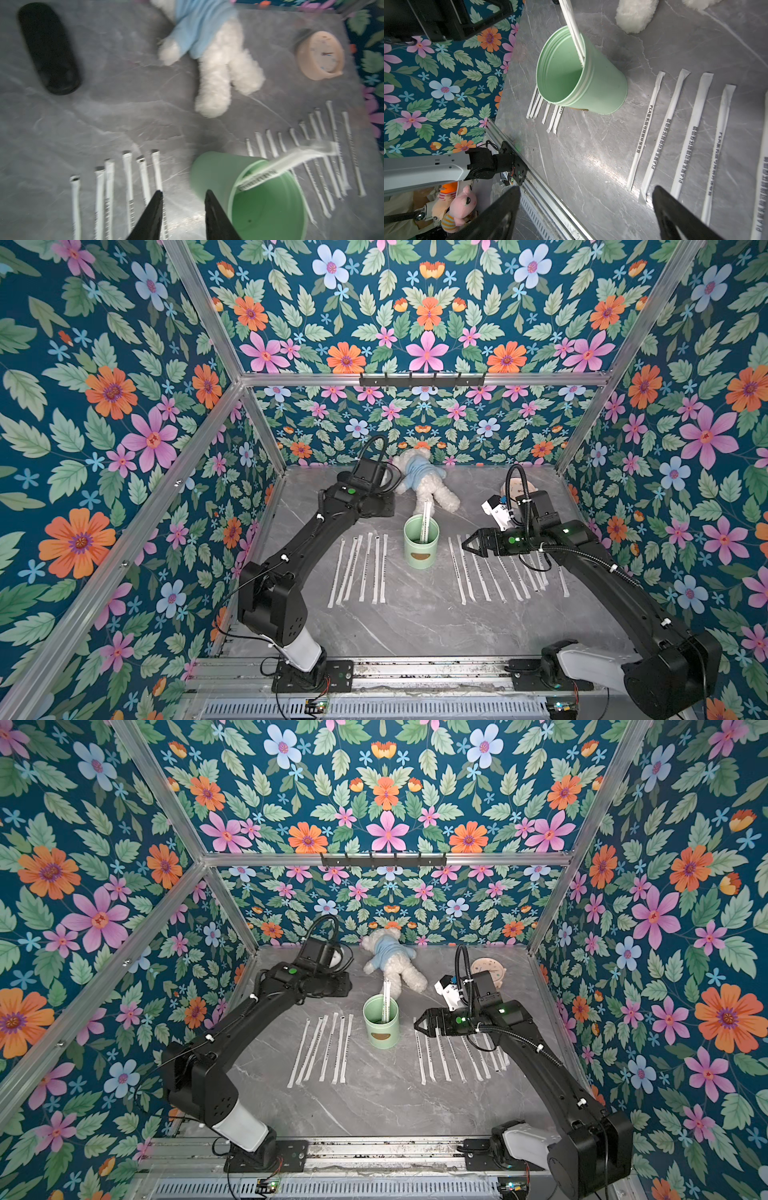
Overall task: Take the straws out of the storage container
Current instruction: Pick up the straw from the container.
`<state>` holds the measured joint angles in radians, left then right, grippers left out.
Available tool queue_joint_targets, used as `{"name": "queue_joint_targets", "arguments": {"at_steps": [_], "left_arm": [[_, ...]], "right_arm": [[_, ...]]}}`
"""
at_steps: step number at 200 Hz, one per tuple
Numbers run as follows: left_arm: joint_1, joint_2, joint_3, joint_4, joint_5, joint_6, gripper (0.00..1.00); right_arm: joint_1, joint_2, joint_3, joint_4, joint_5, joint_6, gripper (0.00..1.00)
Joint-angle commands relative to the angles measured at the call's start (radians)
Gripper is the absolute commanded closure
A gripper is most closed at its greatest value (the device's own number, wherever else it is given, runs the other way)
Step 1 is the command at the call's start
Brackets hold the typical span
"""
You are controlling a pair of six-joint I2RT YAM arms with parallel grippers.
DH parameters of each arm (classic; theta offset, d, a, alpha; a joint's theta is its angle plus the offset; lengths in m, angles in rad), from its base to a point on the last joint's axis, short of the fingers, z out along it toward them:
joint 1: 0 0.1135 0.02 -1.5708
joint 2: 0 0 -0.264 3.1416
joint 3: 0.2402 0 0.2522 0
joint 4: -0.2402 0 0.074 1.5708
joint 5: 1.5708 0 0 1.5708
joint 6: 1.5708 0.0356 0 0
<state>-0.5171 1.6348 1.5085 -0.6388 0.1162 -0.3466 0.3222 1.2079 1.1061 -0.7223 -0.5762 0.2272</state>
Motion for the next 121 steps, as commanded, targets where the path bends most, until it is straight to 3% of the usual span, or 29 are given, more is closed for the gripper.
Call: {"name": "queue_joint_targets", "arguments": {"at_steps": [1, 50, 121], "left_arm": [[-0.025, 0.025, -0.004, 0.138, 0.060, -0.040, 0.63], [-0.058, 0.091, 0.022, 0.169, 0.093, -0.055, 0.71], [-0.090, 0.130, 0.045, 0.171, 0.112, -0.054, 0.71]], "right_arm": [[0.002, -0.014, 0.015, -0.021, 0.048, 0.002, 0.01], [0.003, -0.037, 0.009, -0.021, 0.100, -0.004, 0.01], [0.003, -0.029, -0.004, 0.000, 0.095, -0.006, 0.01]]}}
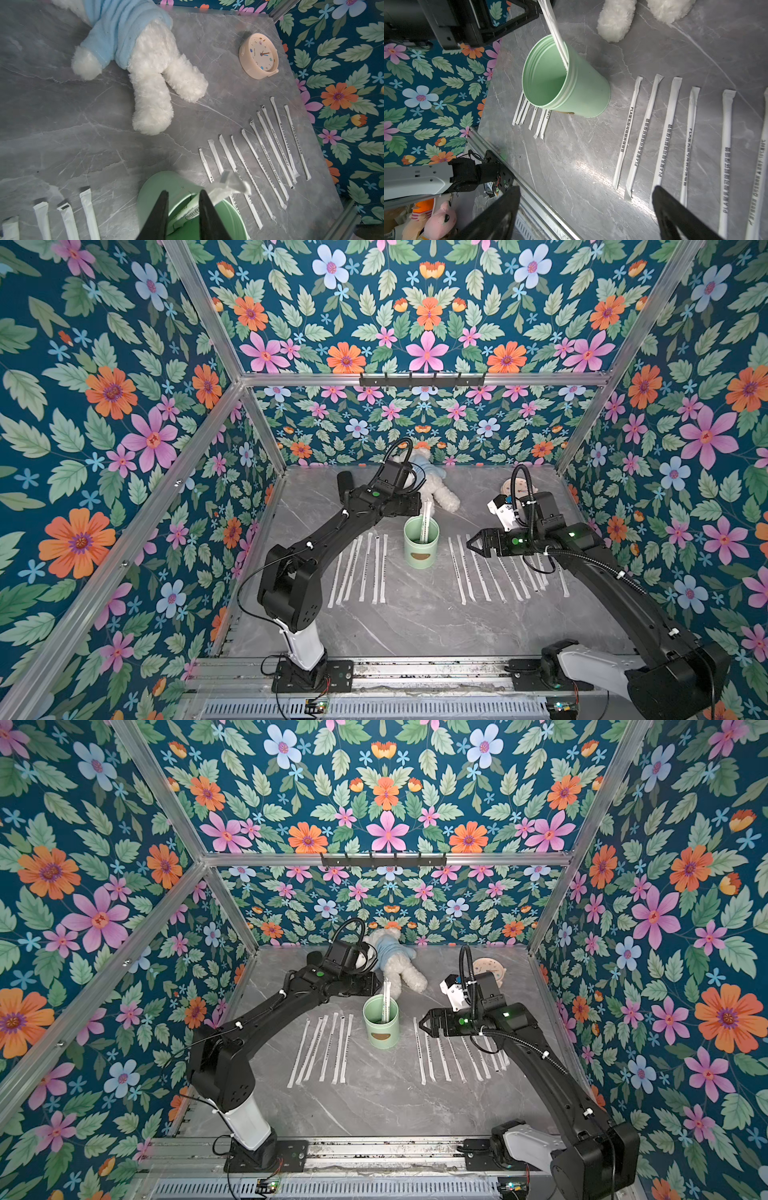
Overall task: Take the straws out of the storage container
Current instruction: Pick up the straw from the container.
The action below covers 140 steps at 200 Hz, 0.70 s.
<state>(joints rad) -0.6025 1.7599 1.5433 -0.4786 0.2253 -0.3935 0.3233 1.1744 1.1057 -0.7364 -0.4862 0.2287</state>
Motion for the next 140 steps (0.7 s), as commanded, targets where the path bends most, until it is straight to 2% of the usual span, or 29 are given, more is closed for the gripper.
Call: {"name": "queue_joint_targets", "arguments": {"at_steps": [1, 140], "left_arm": [[-0.005, 0.005, 0.011, 0.010, 0.003, -0.007, 0.71], [-0.047, -0.004, -0.012, 0.001, -0.025, -0.016, 0.72]], "right_arm": [[0.002, 0.005, -0.004, 0.014, 0.005, -0.009, 0.01], [0.005, 0.032, -0.010, 0.025, -0.013, -0.003, 0.01]]}}
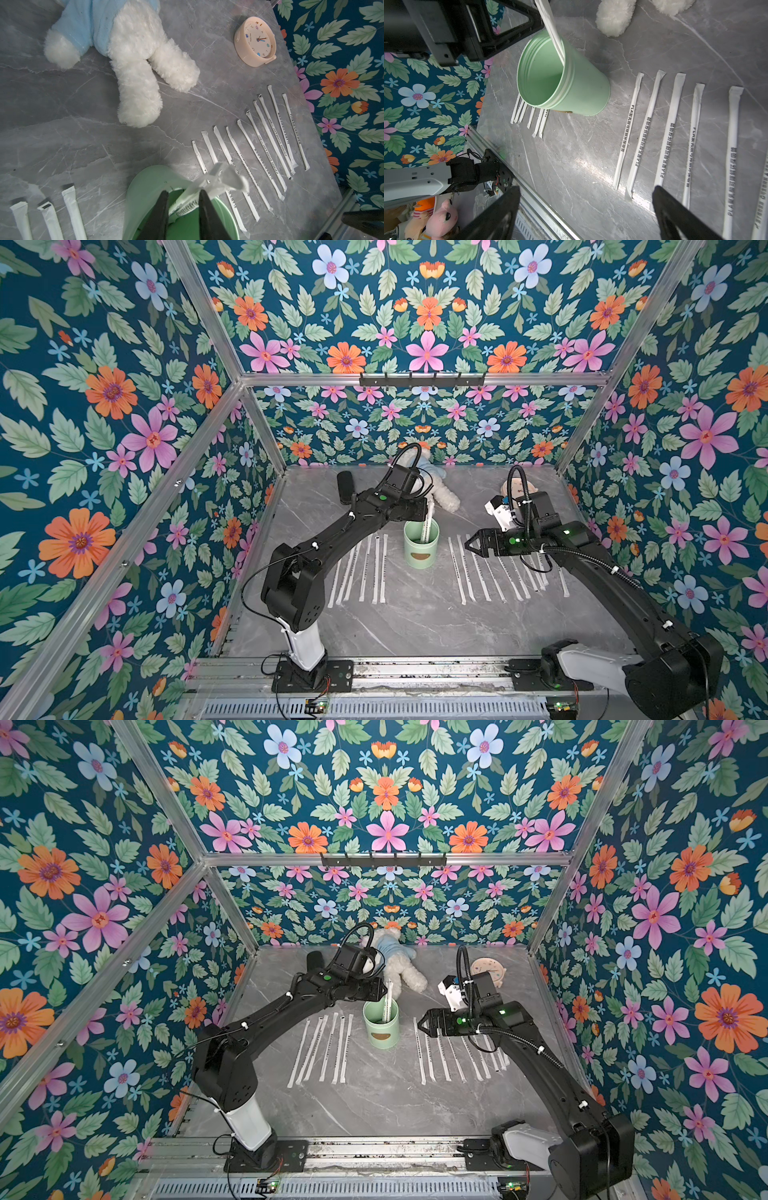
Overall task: Take the straws out of the storage container
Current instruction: Pick up the straw from the container.
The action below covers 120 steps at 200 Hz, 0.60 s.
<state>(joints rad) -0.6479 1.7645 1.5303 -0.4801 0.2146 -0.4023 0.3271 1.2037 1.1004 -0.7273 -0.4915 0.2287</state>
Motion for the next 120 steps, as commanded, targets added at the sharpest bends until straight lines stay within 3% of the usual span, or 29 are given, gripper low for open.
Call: {"name": "queue_joint_targets", "arguments": {"at_steps": [1, 120], "left_arm": [[-0.002, -0.007, 0.001, 0.003, -0.015, -0.007, 0.72], [-0.004, 0.010, 0.024, -0.028, -0.081, 0.018, 0.72]], "right_arm": [[0.001, 0.002, -0.005, 0.016, -0.008, -0.004, 0.01], [0.001, 0.028, 0.003, 0.028, -0.022, 0.005, 0.01]]}}
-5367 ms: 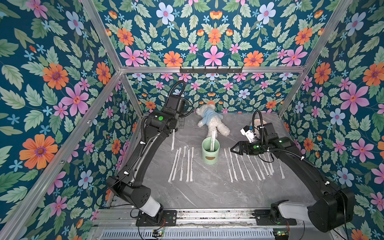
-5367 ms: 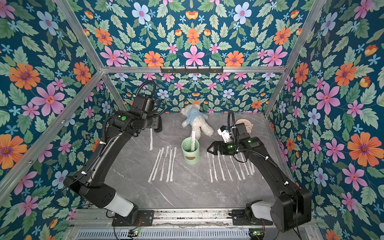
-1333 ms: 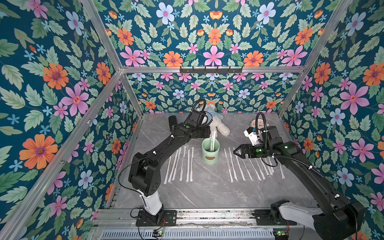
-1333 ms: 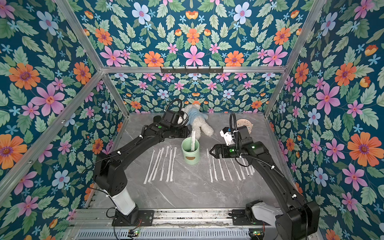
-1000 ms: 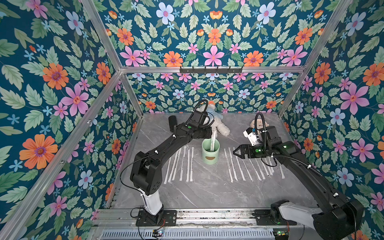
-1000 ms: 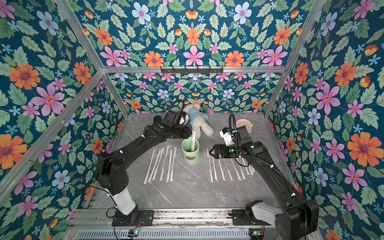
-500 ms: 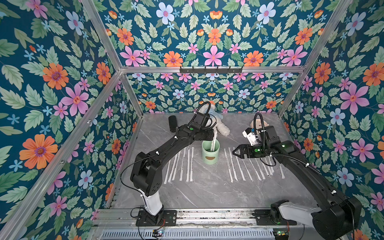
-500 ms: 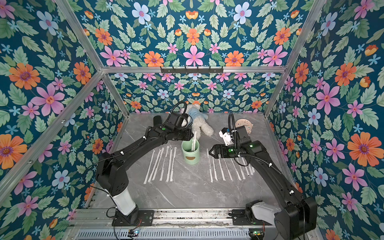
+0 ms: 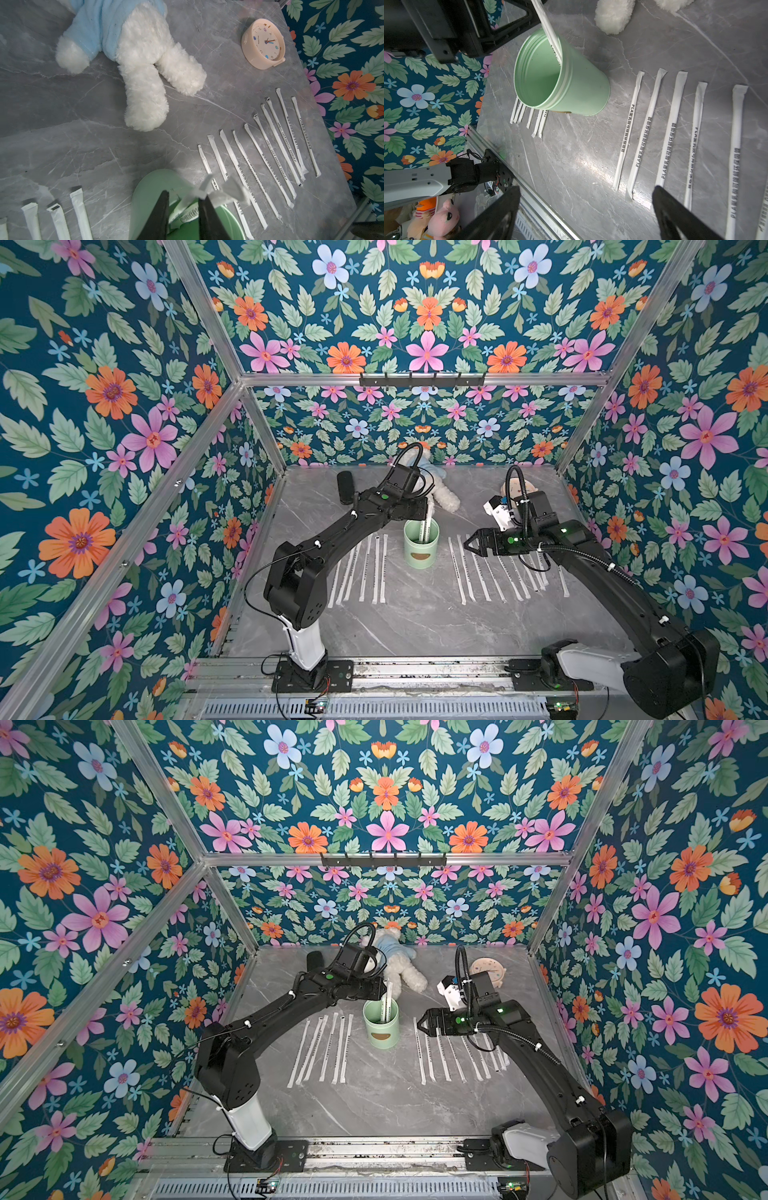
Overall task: Take the straws out of the storage container
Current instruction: Pick up the straw from the container.
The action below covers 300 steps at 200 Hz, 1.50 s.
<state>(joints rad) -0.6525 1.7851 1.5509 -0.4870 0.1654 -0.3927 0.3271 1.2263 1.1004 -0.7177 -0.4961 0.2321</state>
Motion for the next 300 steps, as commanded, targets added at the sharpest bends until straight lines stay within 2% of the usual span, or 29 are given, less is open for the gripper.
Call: {"name": "queue_joint_targets", "arguments": {"at_steps": [1, 64, 81, 108, 156, 300], "left_arm": [[0.001, -0.011, 0.002, -0.021, -0.033, 0.009, 0.72], [0.002, -0.004, -0.003, -0.027, -0.044, 0.014, 0.77], [0.002, 0.000, 0.002, -0.027, -0.046, 0.014, 0.82], [0.001, 0.004, 0.012, -0.027, -0.049, 0.014, 0.82], [0.002, 0.004, 0.025, -0.034, -0.047, 0.015, 0.91], [0.000, -0.066, 0.049, -0.153, -0.101, 0.035, 0.93]], "right_arm": [[0.000, 0.006, 0.003, 0.018, -0.018, 0.002, 0.01], [0.000, 0.004, -0.007, 0.022, -0.018, 0.003, 0.01], [0.001, 0.002, -0.010, 0.022, -0.016, 0.004, 0.01], [0.000, 0.004, -0.011, 0.023, -0.016, 0.004, 0.01], [0.001, 0.007, -0.014, 0.024, -0.015, 0.004, 0.01], [0.002, 0.018, -0.014, 0.055, -0.042, 0.017, 0.01]]}}
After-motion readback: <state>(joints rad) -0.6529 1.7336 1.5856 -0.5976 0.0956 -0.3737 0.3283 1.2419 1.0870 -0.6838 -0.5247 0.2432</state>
